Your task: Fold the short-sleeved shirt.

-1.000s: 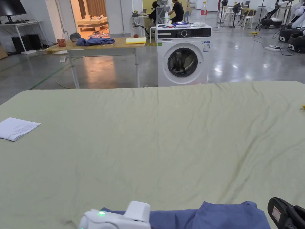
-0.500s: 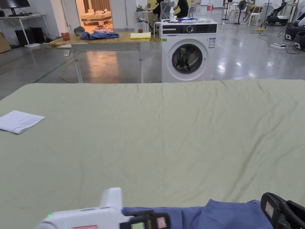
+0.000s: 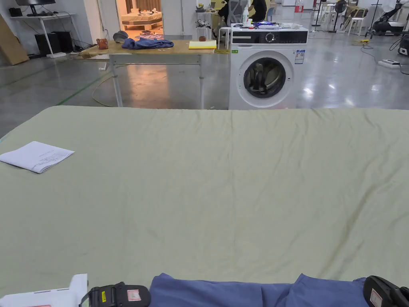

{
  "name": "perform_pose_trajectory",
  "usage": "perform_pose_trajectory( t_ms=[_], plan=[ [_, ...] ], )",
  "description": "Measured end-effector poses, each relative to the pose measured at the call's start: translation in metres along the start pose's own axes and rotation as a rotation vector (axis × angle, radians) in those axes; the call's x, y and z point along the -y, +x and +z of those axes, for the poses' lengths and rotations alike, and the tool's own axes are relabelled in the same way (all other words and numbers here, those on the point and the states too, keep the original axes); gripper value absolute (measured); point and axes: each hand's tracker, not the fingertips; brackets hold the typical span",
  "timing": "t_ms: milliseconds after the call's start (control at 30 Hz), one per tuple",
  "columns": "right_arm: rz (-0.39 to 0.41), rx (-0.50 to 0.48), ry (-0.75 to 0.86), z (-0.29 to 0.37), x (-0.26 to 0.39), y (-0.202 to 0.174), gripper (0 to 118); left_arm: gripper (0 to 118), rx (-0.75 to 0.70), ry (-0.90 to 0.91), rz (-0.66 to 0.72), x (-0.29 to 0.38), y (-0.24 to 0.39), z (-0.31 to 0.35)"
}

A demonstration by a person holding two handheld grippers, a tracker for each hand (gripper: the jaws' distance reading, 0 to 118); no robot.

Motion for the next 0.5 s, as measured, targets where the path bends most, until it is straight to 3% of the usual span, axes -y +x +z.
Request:
perform_pose_trajectory(
  t_ms=[133,200,233,267,300,333,367,500],
  plan=[
    [0.022,0.002,-0.001,0.001,-0.007,-0.004,0,101,0.126,-0.105,0.068,-0.005,-0.015,-0.056],
    [0.013,-0.001,-0.001,0.0,-0.01,-0.005,0,92,0.161,-0.122,0.046,0.0,-0.012,-0.075],
    [0.004,-0.002,-0.001,0.0,-0.011,-0.004,0,68,0.155,-0.12,0.048,0.0,-0.014,-0.077],
    [-0.006,-0.004,-0.001,-0.001,-0.012,-0.003,0,33,0.118,-0.127,0.055,-0.001,-0.024,-0.077],
    [-0.014,-0.003,0.0,-0.001,-0.012,-0.003,0,5,-0.003,-0.121,0.044,0.0,-0.033,-0.077],
    [-0.019,-0.001,0.001,-0.001,-0.012,-0.003,0,4,-0.077,-0.123,0.02,0.001,-0.041,-0.076],
    [-0.023,0.002,0.002,-0.002,-0.011,-0.002,0,4,0.064,-0.108,0.019,0.002,-0.032,-0.075],
    [-0.038,-0.007,-0.007,-0.005,-0.008,-0.001,0,3,-0.172,-0.069,-0.105,0.01,0.005,-0.074]
  ],
)
